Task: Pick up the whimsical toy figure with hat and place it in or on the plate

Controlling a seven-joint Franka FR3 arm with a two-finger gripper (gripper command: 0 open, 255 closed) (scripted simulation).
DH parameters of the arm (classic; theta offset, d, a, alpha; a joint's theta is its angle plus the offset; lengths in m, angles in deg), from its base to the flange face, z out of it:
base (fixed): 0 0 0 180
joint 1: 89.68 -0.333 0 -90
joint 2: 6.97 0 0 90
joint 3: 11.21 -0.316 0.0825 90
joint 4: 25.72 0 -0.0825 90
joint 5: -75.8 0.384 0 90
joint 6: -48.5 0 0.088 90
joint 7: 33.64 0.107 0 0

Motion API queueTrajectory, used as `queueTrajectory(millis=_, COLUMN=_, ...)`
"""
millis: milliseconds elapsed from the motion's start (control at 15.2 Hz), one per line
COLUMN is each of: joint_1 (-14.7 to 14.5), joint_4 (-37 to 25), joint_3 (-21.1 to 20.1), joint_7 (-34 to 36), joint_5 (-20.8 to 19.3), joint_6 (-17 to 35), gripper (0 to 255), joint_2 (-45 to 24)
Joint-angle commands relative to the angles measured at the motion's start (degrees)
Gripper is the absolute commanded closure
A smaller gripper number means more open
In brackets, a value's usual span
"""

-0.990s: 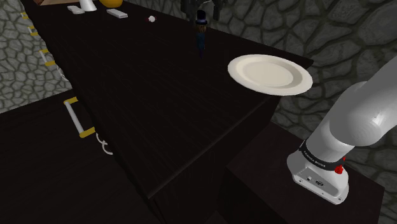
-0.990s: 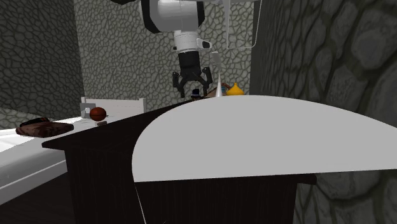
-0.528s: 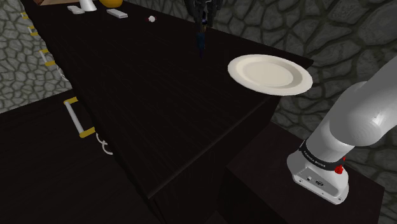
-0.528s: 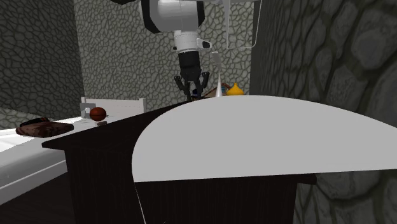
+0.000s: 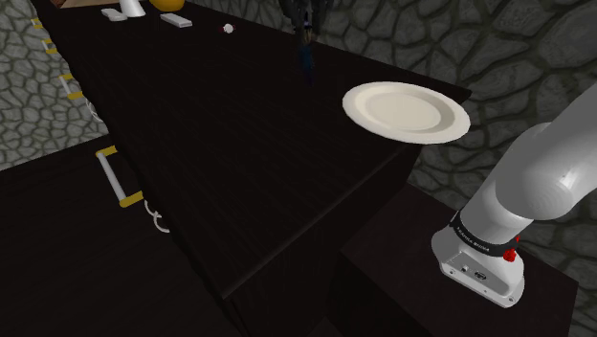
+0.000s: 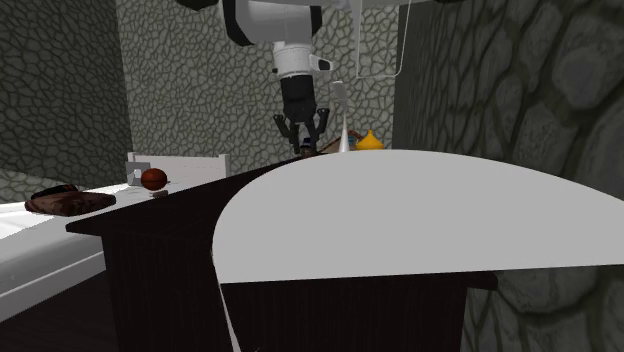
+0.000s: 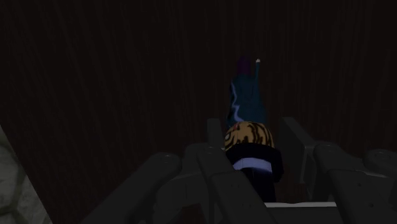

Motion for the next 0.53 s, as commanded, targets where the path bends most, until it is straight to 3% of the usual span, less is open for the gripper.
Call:
queueTrajectory(millis=0, joint_1=0.01, joint_4=-2.01, joint_3=-0.11, joint_7=0.03, joint_5=-0.16, joint_6=-1.53, gripper=255, joint_2=-0.53)
queueTrajectory(millis=462, joint_1=0.02, joint_4=-10.53, joint_3=-0.61, joint_7=0.13, joint_5=-1.06, joint_6=-7.51, gripper=255, joint_2=-3.25)
